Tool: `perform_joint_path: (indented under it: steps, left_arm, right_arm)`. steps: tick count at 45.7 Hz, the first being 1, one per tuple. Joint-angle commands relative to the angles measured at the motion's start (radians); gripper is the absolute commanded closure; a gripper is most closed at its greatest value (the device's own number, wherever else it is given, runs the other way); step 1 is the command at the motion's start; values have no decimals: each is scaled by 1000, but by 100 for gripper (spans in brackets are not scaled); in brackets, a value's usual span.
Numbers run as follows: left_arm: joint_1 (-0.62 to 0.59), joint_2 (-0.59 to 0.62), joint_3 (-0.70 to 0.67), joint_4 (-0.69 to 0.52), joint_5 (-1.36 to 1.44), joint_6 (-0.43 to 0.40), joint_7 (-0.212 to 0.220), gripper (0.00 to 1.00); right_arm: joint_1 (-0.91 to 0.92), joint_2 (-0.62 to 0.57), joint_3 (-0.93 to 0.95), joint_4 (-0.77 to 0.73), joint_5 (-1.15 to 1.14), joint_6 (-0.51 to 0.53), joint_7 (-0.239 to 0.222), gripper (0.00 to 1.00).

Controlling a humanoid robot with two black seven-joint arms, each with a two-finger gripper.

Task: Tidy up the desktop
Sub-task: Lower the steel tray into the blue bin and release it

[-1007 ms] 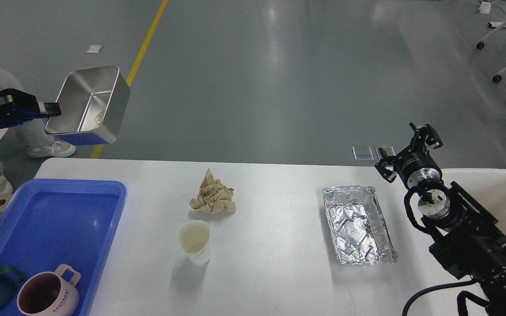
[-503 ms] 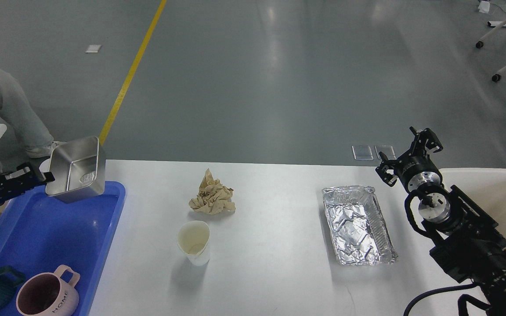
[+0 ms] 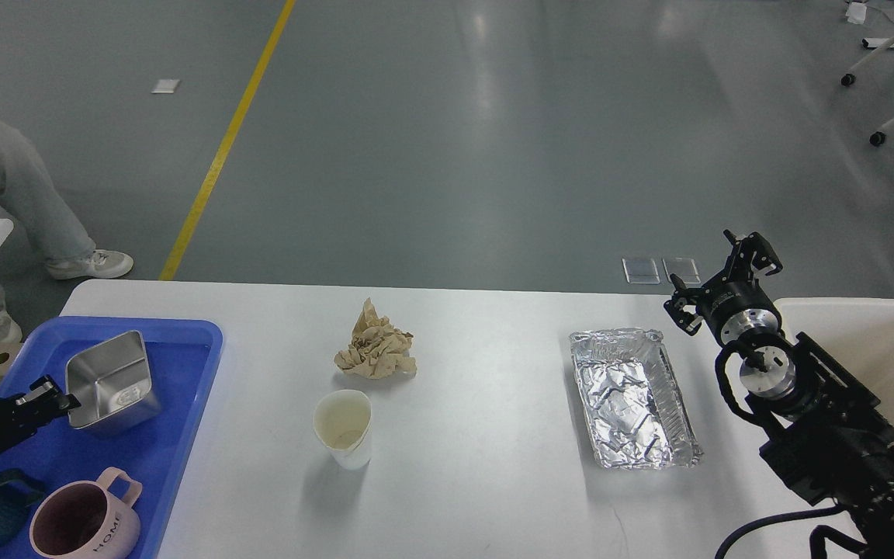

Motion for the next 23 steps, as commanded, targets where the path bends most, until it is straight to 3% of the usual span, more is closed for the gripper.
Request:
perform_joint_path:
  steps: [1,23]
  left_arm:
    - [1,-28,-2,50,-4,12,-16,98]
    - [-11,-151,0,196,-1,60,-11,94]
  right_arm:
    - [-4,-2,0,0,-1,-1,-1,0]
    - [-7,-2,0,2,-1,-1,1,0]
